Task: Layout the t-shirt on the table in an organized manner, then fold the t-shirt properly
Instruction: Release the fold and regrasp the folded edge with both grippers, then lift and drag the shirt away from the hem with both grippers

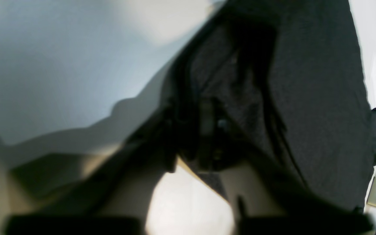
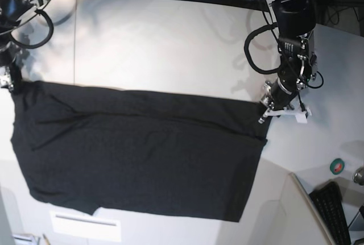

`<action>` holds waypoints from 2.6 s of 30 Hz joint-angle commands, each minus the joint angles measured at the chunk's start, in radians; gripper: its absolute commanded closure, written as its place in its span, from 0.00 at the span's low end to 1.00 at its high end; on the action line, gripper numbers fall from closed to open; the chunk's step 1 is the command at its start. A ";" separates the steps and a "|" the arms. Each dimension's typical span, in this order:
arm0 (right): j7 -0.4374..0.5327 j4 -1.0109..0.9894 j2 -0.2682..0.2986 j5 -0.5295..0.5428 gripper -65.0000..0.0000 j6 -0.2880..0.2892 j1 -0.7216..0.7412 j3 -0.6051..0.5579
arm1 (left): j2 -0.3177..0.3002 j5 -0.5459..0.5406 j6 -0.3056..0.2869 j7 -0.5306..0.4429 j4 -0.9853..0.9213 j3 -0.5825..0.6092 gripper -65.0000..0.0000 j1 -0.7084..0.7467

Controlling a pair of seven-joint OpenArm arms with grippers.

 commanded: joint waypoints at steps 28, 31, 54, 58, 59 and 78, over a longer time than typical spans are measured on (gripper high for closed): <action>-0.177 0.306 0.017 -0.024 1.00 -0.018 -0.080 -0.120 | -0.110 0.002 0.011 0.004 0.293 0.099 1.00 0.177; -0.177 0.309 0.014 -0.023 1.00 -0.062 -0.095 -0.120 | -0.110 0.002 0.011 0.004 0.295 0.090 1.00 0.205; -0.410 0.510 0.186 -0.020 1.00 -0.320 0.290 -0.312 | -0.073 0.001 0.146 0.374 0.500 0.088 1.00 -0.233; -0.410 0.512 0.191 -0.018 1.00 -0.320 0.247 -0.309 | -0.076 0.001 0.146 0.386 0.543 0.086 1.00 -0.184; -0.410 0.513 0.192 -0.017 1.00 -0.320 0.224 -0.309 | -0.078 0.001 0.146 0.385 0.563 0.086 1.00 -0.156; -0.232 0.545 -0.012 -0.018 1.00 -0.220 -0.314 -0.255 | -0.099 0.002 0.143 0.296 0.619 -0.015 1.00 0.379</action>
